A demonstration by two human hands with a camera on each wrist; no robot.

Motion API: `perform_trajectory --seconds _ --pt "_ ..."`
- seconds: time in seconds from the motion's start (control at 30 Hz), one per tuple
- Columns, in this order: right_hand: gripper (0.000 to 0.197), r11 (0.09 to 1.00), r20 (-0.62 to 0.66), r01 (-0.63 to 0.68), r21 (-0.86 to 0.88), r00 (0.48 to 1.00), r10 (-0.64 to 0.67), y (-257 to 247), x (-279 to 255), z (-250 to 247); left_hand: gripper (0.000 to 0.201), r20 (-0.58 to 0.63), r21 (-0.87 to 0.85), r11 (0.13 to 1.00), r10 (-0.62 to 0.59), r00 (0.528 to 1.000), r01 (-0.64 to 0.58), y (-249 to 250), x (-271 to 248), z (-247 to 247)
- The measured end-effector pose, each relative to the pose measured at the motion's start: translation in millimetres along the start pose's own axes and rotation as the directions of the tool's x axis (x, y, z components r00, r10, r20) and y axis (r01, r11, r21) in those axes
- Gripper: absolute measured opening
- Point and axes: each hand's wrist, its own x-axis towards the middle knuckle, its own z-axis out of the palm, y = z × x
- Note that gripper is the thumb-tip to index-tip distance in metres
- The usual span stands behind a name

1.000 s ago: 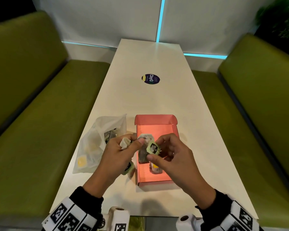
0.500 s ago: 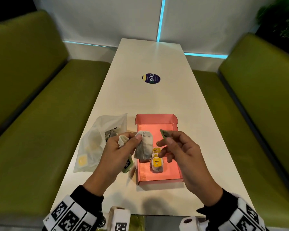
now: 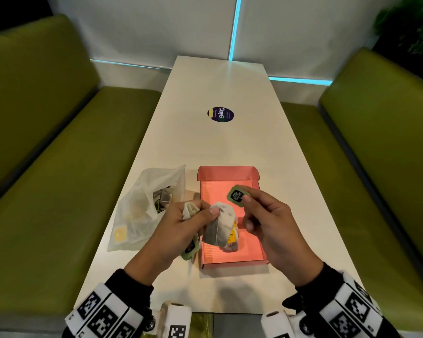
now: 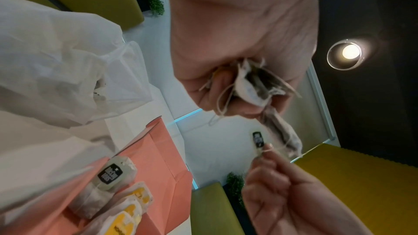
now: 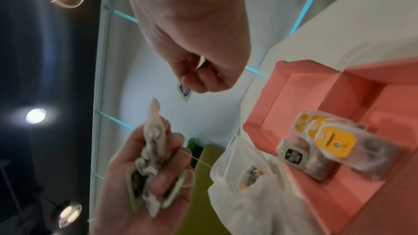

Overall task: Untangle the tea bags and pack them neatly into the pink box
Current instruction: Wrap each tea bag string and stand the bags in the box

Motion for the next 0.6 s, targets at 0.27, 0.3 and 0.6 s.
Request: perform_trajectory --seconds 0.27,0.3,0.6 --pt "0.013 0.999 0.270 0.047 -0.014 0.962 -0.041 -10.1 2.2 -4.2 0.034 0.026 0.070 0.996 -0.053 0.998 0.051 -3.1 0.8 1.6" --pt "0.013 0.995 0.273 0.075 -0.070 0.961 -0.053 -10.9 2.0 -5.4 0.033 0.031 0.068 0.996 -0.059 0.998 0.057 -3.3 1.1 1.5" --pt "0.027 0.913 0.236 0.223 -0.342 0.961 -0.146 -11.5 2.3 -6.9 0.031 -0.018 0.104 0.985 -0.140 0.990 0.141 -9.0 3.1 4.2"
